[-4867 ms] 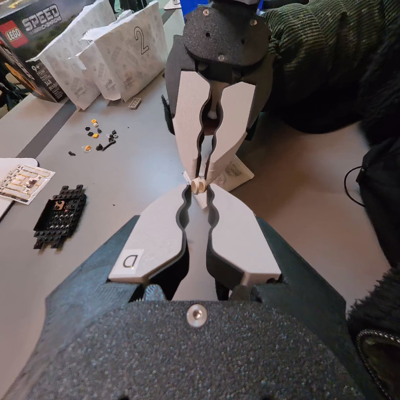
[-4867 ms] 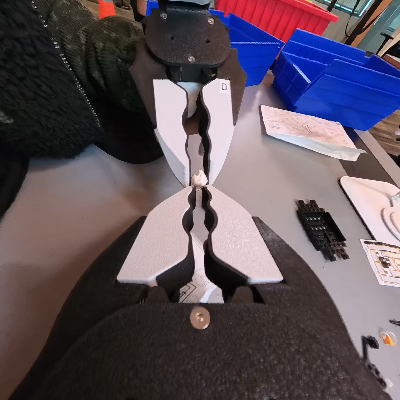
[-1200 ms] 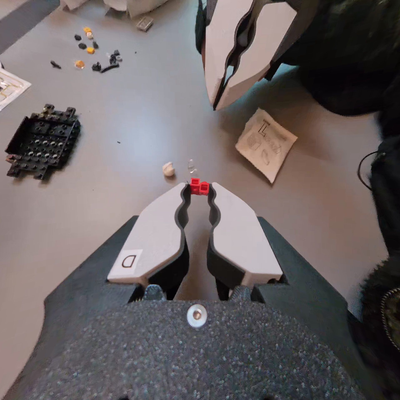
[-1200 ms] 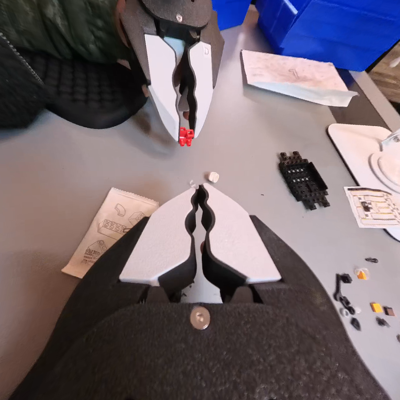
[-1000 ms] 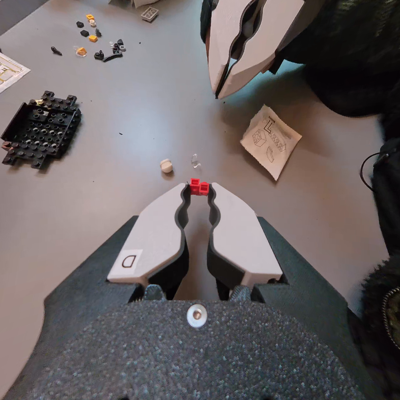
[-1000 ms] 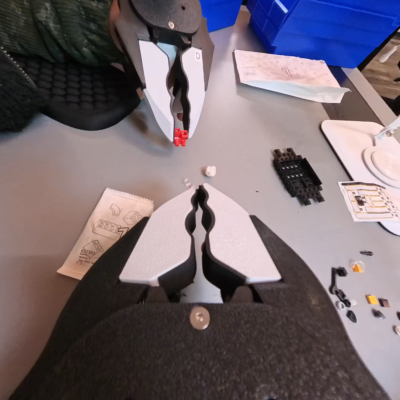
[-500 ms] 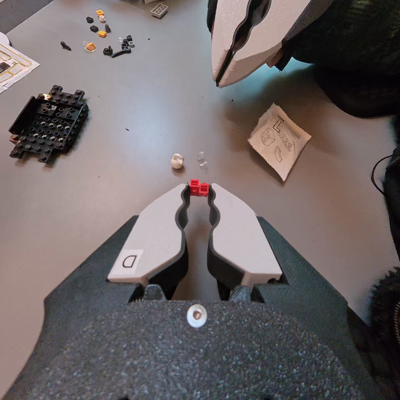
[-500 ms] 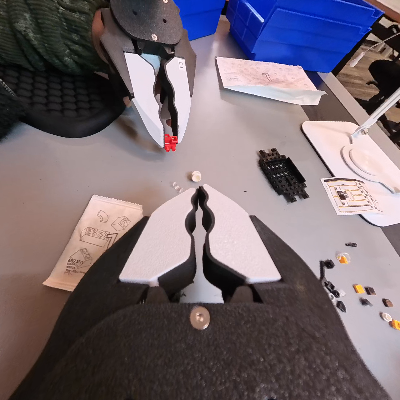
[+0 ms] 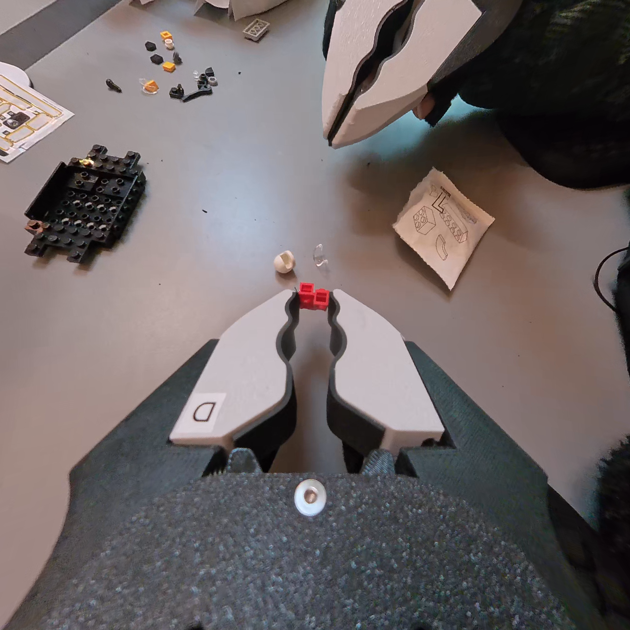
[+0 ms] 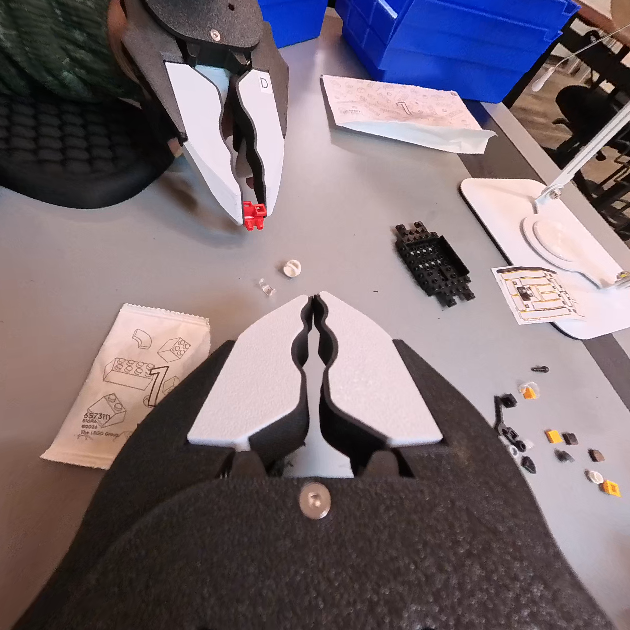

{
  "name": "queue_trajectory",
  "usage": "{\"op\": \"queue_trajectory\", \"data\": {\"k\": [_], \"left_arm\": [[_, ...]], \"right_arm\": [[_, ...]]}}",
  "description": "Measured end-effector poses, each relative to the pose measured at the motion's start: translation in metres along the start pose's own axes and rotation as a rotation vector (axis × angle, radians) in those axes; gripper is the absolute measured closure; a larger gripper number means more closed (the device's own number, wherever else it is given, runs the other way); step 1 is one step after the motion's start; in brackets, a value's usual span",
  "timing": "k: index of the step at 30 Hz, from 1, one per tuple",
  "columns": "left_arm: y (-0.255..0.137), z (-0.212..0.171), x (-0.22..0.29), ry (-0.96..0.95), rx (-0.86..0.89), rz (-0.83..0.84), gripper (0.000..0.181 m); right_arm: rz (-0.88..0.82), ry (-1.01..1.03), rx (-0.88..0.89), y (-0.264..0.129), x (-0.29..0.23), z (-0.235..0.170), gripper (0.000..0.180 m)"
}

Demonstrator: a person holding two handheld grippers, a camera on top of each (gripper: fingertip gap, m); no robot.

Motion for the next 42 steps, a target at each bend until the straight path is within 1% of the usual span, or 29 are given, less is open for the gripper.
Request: {"op": "queue_trajectory", "data": {"k": [9, 21, 35, 38, 42], "left_arm": [[0.001, -0.002, -0.004, -0.006, 0.001, 0.015, 0.166], [-0.004, 0.010, -0.006, 0.025, 0.063, 0.066, 0.166], [0.006, -0.002, -0.003, 0.034, 0.000, 0.036, 0.166], [0.005, -0.001, -0.005, 0.031, 0.017, 0.044, 0.166], [-0.001, 0.014, -0.005, 0.085, 0.097, 0.076, 0.166]], "right_arm": [[-0.017, 0.016, 0.009, 0.001, 0.002, -0.002, 0.180], [-0.078, 0.023, 0.051, -0.002, 0.007, 0.010, 0.180], [-0.066, -0.021, 0.017, 0.005, -0.001, 0.000, 0.180], [-0.068, -0.017, 0.031, 0.004, -0.001, 0.002, 0.180], [-0.070, 0.010, 0.073, 0.001, 0.000, 0.011, 0.179]]}}
Point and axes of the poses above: each gripper's, where its closed fingertips meet, y out along the fingers, z out of its top, x = y × z across the jaws, the point moved 1 cm from there along -y, back along the fingers, and after that the axes turned 8 degrees about -z, right-handed, at the moved point
